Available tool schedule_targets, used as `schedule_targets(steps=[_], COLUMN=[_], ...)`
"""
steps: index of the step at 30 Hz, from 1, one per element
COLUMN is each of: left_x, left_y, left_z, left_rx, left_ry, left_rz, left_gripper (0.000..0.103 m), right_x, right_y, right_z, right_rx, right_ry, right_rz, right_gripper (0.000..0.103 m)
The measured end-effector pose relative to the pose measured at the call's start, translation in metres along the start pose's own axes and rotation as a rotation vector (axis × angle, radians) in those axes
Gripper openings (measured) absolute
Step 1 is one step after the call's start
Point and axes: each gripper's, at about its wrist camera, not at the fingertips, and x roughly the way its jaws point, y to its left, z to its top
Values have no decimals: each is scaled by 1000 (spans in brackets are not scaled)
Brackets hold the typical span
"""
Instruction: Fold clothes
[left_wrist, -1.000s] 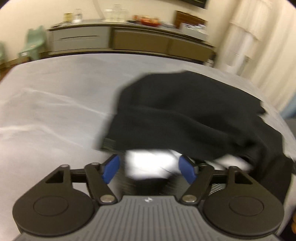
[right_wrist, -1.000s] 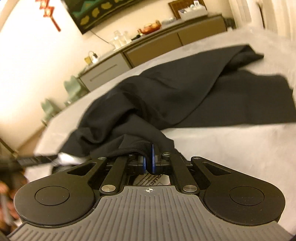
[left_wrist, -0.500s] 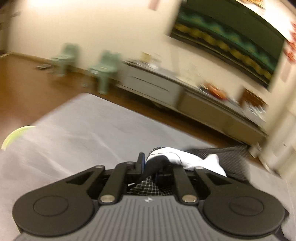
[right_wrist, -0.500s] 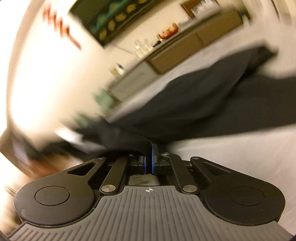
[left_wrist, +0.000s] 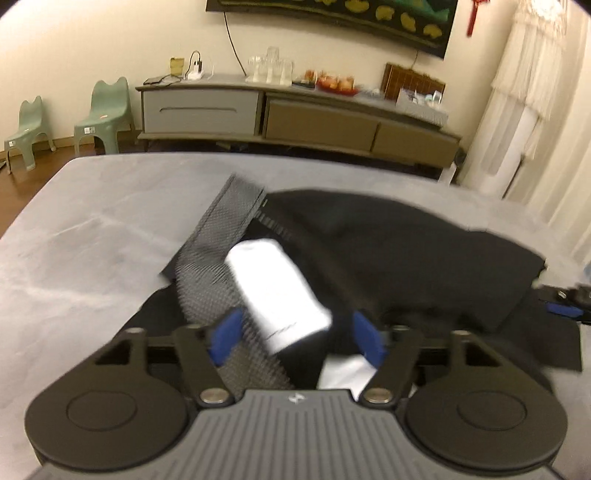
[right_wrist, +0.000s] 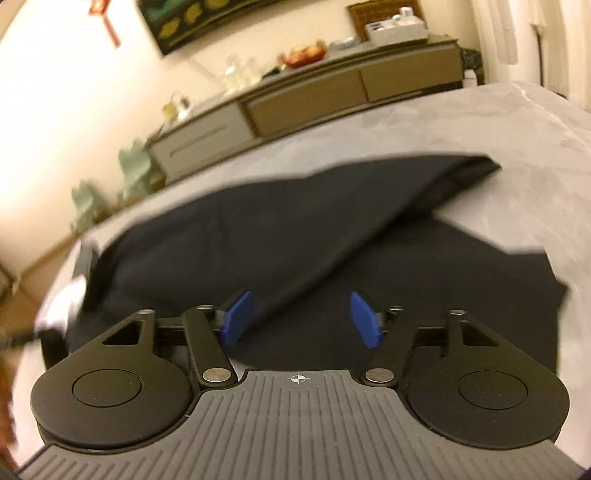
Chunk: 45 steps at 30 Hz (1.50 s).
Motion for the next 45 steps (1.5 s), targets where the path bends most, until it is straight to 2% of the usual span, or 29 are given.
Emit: schedule_targets(steps=[1,3,6,7,8,9,10,11,12,13,15,19,21,23,25,26,28,29,30,31,32,33,34,35,36,38,40,41,45], left_x=[5,18,51,60,70,80,87,92,90,87,57,-23,-51,-53,-24,-5,35,51,60,62,58,55,51,43,35,32,17,10,-3], left_y=[-4,-11,-24,-30,-33,-35,-32,-29,-21,-15,-4,27,41,62,83,90,101,104,106,108,109,111,112,110,108,94,82,75,42], left_z=[4,6,16,18,20,22,24,26,32,38,57,96,115,127,129,122,105,99,93,88,86,84,82,81,79,79,60,49,12], left_rx=[-13,-31,-19,-3,12,17,-8,-37,-78,-111,-129,-235,-262,-314,-348,-355,-375,-375,-372,-375,-371,-367,-362,-347,-327,-299,-266,-252,-207], left_ry=[-7,3,38,48,61,78,103,119,106,85,-35,-258,-368,-406,-343,-276,-146,-94,-57,-36,-36,-36,-39,-48,-52,-36,-7,9,72], left_rz=[-16,-56,-45,-18,31,78,116,142,130,121,100,-60,-28,34,75,65,77,89,109,120,102,85,70,66,64,61,35,21,-1], left_gripper=[83,96,98,97,77,34,16,3,3,3,3,3,3,3,3,4,8,12,14,16,21,30,36,49,57,60,65,72,88], right_x=[12,39,66,74,81,88,96,102,105,103,83,11,-21,-31,2,24,75,100,107,107,98,86,74,61,51,31,17,15,10], right_y=[-6,-22,-50,-58,-65,-73,-80,-86,-92,-95,-91,-66,-48,-24,-2,5,0,-9,-18,-27,-34,-40,-42,-43,-44,-45,-46,-47,-54], right_z=[11,29,49,55,61,66,72,77,81,86,98,127,144,163,185,192,195,192,184,173,159,144,126,107,90,58,38,32,12], right_rx=[34,98,174,197,209,217,226,233,239,228,169,59,0,-80,-177,-206,-197,-176,-147,-113,-81,-61,-67,-82,-121,-223,-297,-319,-387], right_ry=[-2,6,4,1,-2,-6,-9,-2,1,-23,-105,-353,-486,-545,-494,-444,-275,-176,-137,-124,-136,-145,-129,-105,-73,-1,13,18,46], right_rz=[-19,-61,-96,-94,-90,-87,-85,-70,-46,-28,-2,97,151,161,63,-7,-145,-210,-236,-243,-229,-204,-180,-156,-141,-120,-155,-183,-287], right_gripper=[81,80,73,72,67,51,39,21,13,10,5,5,5,5,5,6,9,27,30,30,40,57,61,62,65,67,82,90,90])
